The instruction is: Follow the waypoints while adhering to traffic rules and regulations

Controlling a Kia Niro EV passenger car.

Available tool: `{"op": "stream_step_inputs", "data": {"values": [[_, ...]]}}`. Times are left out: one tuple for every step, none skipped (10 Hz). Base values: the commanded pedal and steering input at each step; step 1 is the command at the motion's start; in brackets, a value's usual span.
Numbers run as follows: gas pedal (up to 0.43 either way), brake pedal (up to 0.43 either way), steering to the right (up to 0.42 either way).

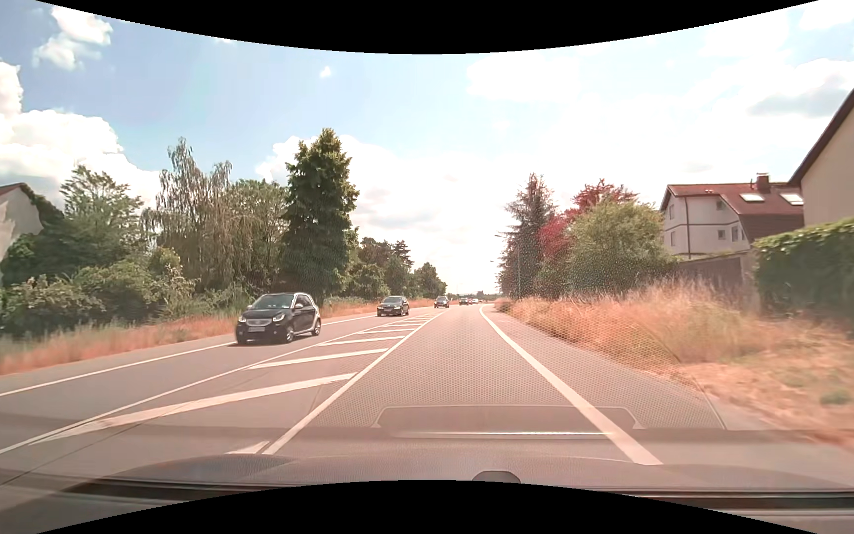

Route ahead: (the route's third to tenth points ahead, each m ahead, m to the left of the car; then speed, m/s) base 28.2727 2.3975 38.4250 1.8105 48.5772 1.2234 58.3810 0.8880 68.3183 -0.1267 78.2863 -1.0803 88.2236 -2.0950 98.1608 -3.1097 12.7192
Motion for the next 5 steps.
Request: {"op": "stream_step_inputs", "data": {"values": [[0.039,0.000,-0.001],[0.039,0.000,-0.001],[0.039,0.000,-0.001],[0.039,0.000,-0.001],[0.039,0.000,-0.001]]}}
